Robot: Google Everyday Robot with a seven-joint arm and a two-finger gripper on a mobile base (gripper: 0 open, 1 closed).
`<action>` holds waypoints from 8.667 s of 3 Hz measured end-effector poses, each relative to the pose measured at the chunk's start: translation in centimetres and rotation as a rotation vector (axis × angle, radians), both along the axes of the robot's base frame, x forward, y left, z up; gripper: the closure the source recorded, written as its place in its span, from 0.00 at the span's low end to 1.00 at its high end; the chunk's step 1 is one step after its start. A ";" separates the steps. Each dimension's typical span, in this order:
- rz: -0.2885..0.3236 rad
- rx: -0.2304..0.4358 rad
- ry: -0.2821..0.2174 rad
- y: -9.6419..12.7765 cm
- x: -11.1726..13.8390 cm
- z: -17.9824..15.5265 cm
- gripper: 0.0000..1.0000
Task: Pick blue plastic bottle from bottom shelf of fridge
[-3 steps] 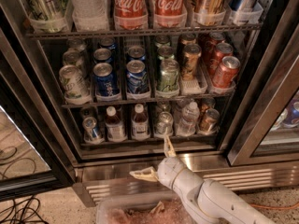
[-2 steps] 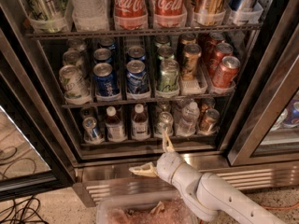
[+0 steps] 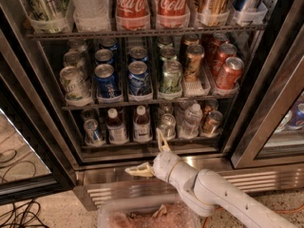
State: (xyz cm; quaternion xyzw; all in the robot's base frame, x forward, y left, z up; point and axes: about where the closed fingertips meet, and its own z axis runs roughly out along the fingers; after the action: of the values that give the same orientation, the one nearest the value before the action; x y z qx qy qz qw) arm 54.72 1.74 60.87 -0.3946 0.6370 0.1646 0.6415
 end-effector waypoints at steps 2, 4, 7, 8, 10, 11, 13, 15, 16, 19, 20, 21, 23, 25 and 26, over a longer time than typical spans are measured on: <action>0.043 0.025 -0.019 2.1 0.9 0.0 0.00; 0.003 0.019 -0.070 1.4 6.2 0.4 0.00; -0.021 0.055 -0.078 3.5 7.9 -0.1 0.00; -0.021 0.055 -0.078 3.5 7.9 -0.1 0.00; -0.021 0.055 -0.078 3.5 7.9 -0.1 0.43; -0.021 0.055 -0.078 3.5 7.9 -0.1 0.66; -0.020 0.055 -0.078 3.5 7.9 -0.1 1.00; 0.008 0.068 -0.079 3.3 7.4 0.7 1.00; 0.044 0.094 -0.091 2.6 6.2 2.3 1.00; 0.115 0.121 -0.081 2.5 4.9 4.2 1.00; 0.131 0.129 -0.080 2.6 4.5 5.3 1.00; 0.154 0.125 -0.070 2.4 3.8 6.1 1.00; 0.262 0.095 0.002 -0.8 -0.5 5.7 1.00; 0.270 0.089 0.024 -0.9 -1.4 6.9 1.00; 0.257 0.065 0.045 -1.1 -3.8 9.2 1.00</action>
Offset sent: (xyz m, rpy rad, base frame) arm 0.0013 0.0143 0.0013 0.0194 -0.0103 0.0315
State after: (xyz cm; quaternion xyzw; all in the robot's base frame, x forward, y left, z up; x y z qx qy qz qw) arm 50.90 0.66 70.04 -0.4483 0.5895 0.2748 0.6132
